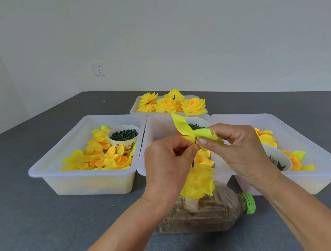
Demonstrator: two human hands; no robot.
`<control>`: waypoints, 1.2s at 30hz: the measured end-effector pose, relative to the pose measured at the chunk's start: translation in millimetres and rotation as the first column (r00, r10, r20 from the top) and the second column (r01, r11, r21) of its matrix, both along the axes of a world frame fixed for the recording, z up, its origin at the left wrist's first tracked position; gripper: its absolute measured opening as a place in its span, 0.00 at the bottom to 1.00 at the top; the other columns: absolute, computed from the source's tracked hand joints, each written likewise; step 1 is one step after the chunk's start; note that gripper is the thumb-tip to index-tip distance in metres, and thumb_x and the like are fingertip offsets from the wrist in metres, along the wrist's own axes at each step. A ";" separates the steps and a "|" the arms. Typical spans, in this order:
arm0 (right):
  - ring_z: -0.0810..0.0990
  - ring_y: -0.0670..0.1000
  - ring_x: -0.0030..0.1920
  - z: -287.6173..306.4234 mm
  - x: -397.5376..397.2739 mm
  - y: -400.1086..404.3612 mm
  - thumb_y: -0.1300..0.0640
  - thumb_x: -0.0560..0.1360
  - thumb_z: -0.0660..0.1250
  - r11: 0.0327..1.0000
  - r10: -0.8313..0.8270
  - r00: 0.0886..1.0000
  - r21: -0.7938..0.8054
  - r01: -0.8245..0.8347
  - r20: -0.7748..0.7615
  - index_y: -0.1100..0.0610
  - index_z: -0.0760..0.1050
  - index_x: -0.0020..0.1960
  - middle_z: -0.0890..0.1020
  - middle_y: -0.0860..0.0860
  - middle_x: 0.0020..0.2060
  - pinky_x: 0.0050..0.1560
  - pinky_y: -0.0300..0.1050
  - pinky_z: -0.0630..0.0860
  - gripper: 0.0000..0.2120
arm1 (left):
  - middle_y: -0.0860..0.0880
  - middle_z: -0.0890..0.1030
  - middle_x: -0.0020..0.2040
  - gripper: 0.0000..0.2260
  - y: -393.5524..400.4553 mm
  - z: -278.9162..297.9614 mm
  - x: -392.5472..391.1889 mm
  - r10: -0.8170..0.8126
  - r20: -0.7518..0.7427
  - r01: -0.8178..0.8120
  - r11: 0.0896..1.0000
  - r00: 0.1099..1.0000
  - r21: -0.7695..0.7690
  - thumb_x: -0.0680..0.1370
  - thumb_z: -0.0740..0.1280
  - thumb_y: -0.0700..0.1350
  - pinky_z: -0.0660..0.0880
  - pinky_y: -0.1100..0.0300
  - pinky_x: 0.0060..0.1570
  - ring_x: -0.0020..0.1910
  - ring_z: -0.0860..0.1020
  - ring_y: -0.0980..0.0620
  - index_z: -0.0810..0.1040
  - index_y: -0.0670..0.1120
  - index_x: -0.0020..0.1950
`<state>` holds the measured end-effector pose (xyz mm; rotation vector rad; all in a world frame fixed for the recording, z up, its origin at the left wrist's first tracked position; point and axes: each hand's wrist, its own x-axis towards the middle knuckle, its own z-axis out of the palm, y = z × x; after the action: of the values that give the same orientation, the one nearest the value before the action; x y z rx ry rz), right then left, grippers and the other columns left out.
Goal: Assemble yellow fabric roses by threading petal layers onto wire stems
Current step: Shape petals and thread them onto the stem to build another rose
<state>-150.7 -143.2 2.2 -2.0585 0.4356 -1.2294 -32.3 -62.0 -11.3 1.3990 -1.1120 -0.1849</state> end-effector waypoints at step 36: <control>0.81 0.55 0.38 -21.6 -9.1 1.9 0.71 0.71 0.68 0.427 -0.405 0.913 -0.875 0.228 0.040 0.60 0.81 0.38 0.82 0.52 0.36 0.52 0.50 0.71 0.08 | 0.47 0.84 0.42 0.07 3.5 -6.4 37.5 0.172 0.762 0.065 0.960 0.624 -0.271 0.68 0.69 0.31 0.73 0.53 0.44 0.41 0.80 0.43 0.84 0.42 0.40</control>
<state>-159.9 -141.4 -19.4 -3.1000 0.3054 -1.7394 5.2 -58.5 -17.7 1.2621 -1.7286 0.6901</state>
